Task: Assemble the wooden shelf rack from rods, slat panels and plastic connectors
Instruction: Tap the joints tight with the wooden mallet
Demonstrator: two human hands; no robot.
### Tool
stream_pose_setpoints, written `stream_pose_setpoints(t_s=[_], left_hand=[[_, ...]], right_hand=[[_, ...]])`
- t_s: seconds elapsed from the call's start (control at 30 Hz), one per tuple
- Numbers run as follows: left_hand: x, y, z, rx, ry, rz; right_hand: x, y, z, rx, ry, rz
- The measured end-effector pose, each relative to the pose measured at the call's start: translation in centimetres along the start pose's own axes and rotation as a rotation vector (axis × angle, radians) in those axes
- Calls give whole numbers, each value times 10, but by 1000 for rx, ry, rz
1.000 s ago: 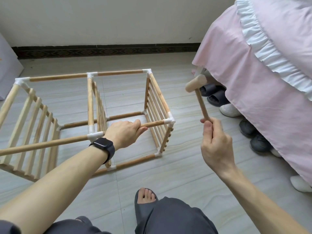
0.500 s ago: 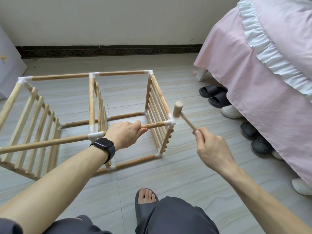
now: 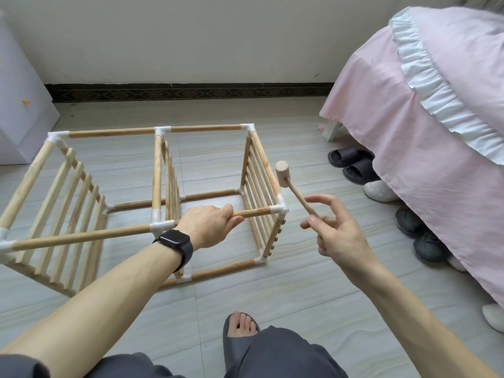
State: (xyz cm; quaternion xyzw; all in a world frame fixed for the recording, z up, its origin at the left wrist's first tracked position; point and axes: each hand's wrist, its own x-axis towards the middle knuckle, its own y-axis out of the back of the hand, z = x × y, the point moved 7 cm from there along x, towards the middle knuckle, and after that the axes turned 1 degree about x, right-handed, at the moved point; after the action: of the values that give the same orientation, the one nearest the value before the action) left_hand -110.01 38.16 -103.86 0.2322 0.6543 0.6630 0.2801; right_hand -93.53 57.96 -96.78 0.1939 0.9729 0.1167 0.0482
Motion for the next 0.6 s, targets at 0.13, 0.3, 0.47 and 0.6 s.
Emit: stream_pose_setpoints(t_s=[0.13, 0.3, 0.47, 0.6], left_hand=[[-12, -3, -8, -17, 3, -27], [-22, -3, -16, 0, 7, -10], [-24, -2, -17, 8, 10, -9], [-23, -3, -17, 7, 7, -15]], right_hand=[[17, -12, -25, 435, -25, -156], [30, -4, -68, -466, 455, 335], [32, -15, -101, -478, 714, 465], [36, -32, -69, -488, 603, 441]])
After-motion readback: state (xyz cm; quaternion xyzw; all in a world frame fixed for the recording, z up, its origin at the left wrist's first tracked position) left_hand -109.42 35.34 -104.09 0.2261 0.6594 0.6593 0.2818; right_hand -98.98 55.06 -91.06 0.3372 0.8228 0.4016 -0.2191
